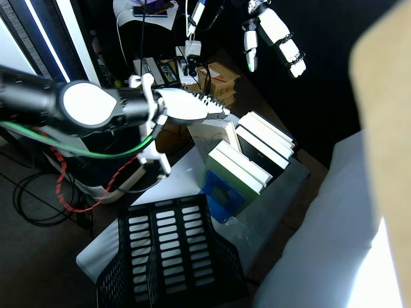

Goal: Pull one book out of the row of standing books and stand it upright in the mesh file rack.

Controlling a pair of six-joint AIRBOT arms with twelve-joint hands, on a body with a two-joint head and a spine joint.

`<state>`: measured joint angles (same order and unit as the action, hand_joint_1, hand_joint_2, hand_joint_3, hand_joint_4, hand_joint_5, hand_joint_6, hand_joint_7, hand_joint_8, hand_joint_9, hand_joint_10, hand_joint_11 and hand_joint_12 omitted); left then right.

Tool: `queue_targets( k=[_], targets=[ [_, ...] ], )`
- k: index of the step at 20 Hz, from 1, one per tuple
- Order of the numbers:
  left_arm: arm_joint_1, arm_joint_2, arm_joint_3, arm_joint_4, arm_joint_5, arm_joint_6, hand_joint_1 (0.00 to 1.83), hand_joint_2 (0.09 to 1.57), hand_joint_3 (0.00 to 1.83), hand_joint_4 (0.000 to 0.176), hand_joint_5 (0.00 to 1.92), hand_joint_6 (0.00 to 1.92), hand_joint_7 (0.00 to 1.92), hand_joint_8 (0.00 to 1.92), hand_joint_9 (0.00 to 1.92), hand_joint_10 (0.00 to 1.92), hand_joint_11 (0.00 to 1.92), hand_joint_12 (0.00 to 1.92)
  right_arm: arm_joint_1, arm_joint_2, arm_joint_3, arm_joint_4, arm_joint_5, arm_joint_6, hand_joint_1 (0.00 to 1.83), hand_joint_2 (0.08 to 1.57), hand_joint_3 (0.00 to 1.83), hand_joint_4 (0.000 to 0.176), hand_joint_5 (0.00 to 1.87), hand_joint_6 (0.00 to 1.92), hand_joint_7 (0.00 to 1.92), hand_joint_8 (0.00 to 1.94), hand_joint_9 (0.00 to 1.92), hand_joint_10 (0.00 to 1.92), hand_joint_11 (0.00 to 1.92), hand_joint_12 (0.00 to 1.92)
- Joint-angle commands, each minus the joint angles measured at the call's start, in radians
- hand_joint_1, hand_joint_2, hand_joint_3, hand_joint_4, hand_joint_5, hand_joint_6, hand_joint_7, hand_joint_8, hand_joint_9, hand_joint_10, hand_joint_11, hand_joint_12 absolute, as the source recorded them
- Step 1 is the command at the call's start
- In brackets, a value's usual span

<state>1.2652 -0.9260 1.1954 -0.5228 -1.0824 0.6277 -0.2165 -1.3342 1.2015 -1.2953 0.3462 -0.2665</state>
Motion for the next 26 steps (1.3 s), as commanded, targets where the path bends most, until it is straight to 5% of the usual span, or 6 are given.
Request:
queue_targets(
  k=[1,7,10,21,25,26],
  targets=[
    [0.002,0.012,-0.002,-0.030,-0.130,-0.004,0.65,1.20,0.00,0.029,0.00,0.00,0.00,0.00,0.00,0.00,0.00,0.00,0.009,0.000,0.001,0.010,0.036,-0.008,0.54,1.05,0.02,0.042,0.00,0.00,0.00,0.00,0.00,0.00,0.00,0.00],
    [0.038,0.013,-0.013,-0.063,-0.153,-0.014,0.63,1.20,0.00,0.065,0.00,0.00,0.00,0.00,0.00,0.00,0.00,0.00,0.007,-0.067,0.009,-0.013,-0.020,-0.071,1.10,1.02,0.00,0.000,0.00,0.00,0.00,0.00,0.00,0.00,0.00,0.00],
    [0.045,0.012,-0.015,-0.068,-0.156,-0.018,0.62,1.21,0.00,0.000,0.03,0.01,0.00,0.00,0.00,0.00,0.00,0.00,0.002,-0.092,0.023,-0.013,-0.043,-0.081,0.98,1.02,0.00,0.000,0.00,0.00,0.00,0.00,0.00,0.00,0.00,0.00],
    [0.042,-0.015,0.016,-0.058,-0.122,-0.052,0.66,1.18,0.00,0.000,0.02,0.00,0.00,0.00,0.00,0.00,0.00,0.00,-0.013,-0.164,0.079,-0.003,-0.097,-0.081,0.89,0.83,0.00,0.000,0.00,0.00,0.00,0.00,0.00,0.00,0.00,0.00],
    [0.041,-0.021,0.017,-0.062,-0.119,-0.056,0.68,1.19,0.00,0.014,0.00,0.00,0.00,0.00,0.00,0.00,0.00,0.00,-0.018,-0.176,0.081,-0.003,-0.112,-0.081,0.74,0.75,0.00,0.035,0.01,0.00,0.00,0.00,0.00,0.00,0.00,0.00],
    [0.041,-0.021,0.017,-0.064,-0.121,-0.056,0.65,1.19,0.00,0.010,0.00,0.00,0.00,0.00,0.00,0.00,0.00,0.00,-0.020,-0.178,0.081,-0.003,-0.114,-0.082,0.73,0.80,0.00,0.061,0.03,0.01,0.00,0.00,0.01,0.00,0.04,0.02]
  ],
)
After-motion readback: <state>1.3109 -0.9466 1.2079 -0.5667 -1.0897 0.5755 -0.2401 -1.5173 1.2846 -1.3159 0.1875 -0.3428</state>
